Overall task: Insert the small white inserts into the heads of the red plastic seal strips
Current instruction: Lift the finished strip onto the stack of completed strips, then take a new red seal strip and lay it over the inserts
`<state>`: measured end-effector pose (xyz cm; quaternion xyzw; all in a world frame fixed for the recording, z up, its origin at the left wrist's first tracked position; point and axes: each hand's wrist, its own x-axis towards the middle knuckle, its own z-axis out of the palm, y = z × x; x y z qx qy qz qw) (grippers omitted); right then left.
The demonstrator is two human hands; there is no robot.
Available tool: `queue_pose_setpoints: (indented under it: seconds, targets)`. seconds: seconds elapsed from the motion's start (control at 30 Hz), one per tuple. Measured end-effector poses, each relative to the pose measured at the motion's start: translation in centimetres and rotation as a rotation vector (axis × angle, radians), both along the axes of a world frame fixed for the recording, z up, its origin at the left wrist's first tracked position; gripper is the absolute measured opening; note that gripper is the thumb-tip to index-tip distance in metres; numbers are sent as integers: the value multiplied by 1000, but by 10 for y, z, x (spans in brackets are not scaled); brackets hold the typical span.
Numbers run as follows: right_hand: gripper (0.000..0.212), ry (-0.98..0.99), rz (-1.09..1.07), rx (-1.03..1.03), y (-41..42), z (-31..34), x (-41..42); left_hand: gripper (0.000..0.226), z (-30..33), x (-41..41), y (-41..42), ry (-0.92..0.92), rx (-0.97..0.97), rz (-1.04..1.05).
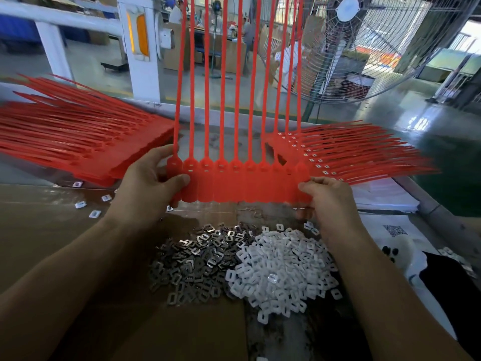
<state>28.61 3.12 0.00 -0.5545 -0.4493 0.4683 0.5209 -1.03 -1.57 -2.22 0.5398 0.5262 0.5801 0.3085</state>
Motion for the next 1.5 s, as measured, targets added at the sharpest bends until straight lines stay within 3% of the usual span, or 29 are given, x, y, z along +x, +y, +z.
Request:
queue_pose_setpoints:
  seconds: [0.37, 0.5, 0.8, 0.93, 1.0, 1.07, 1.17, 1.33, 1.5]
  targets:
    - [5, -499, 1, 23, 1, -3, 9, 70, 4, 1, -6, 433, -237, 116]
    - [1, -646, 14, 13, -1, 0, 15, 53, 8, -4, -9, 615, -282, 142]
    - [16, -959, 69, -84, -4, 6, 21, 30, 15, -11, -13, 656, -364, 31]
    - [20, -1027, 50, 186, -14, 12, 7, 33, 18, -13, -13, 680, -384, 2]
    - [15, -973, 220, 290, -22, 22, -9, 32, 17, -13, -13, 681, -390, -11]
    - [16, -965, 542, 258, -32, 34, -31, 33, 16, -13, -13, 682, -392, -16]
    - [29, -1098, 878, 252, -43, 43, -66, 35, 16, -13, -12, 674, -394, -15]
    - [45, -1183, 996, 293, -50, 34, -97, 42, 18, -12, -14, 659, -384, -37]
    - [21, -1018, 1014, 315, -50, 24, -90, 42, 22, -12, -15, 639, -404, -72]
